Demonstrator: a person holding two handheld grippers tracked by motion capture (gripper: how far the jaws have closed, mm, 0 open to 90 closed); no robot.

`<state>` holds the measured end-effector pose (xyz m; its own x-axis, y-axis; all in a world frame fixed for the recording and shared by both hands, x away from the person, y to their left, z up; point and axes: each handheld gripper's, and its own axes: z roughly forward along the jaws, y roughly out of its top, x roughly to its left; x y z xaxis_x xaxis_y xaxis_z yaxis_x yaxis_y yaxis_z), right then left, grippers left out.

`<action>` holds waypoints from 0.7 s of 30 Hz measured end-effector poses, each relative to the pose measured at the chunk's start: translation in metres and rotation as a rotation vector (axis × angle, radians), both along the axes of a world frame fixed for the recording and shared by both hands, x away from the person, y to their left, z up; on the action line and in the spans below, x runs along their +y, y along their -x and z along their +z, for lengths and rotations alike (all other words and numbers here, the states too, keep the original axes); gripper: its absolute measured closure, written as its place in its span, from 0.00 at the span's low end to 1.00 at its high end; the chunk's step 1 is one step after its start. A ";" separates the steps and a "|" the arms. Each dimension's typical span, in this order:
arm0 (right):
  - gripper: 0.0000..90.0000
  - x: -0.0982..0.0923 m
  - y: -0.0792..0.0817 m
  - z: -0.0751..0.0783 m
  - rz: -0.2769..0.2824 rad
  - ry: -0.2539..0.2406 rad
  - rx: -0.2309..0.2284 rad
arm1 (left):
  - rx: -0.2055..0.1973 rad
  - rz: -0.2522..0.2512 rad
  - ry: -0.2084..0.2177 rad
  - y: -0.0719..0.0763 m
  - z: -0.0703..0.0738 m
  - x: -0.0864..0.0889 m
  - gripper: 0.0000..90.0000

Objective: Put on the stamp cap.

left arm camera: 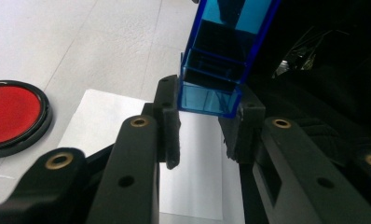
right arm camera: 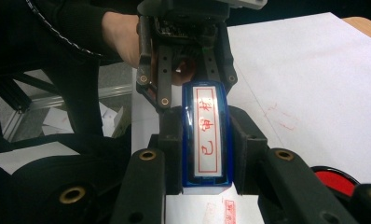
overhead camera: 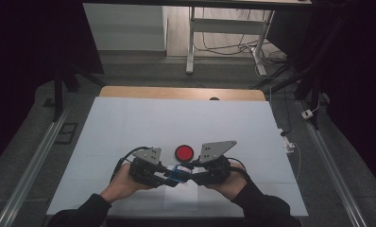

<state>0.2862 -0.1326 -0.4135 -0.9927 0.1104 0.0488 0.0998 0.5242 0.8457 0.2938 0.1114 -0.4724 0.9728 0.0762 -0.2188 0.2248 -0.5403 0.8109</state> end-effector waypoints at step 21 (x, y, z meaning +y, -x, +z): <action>0.77 -0.002 0.000 0.000 0.044 -0.070 0.033 | 0.005 -0.062 0.104 0.001 0.003 0.006 0.77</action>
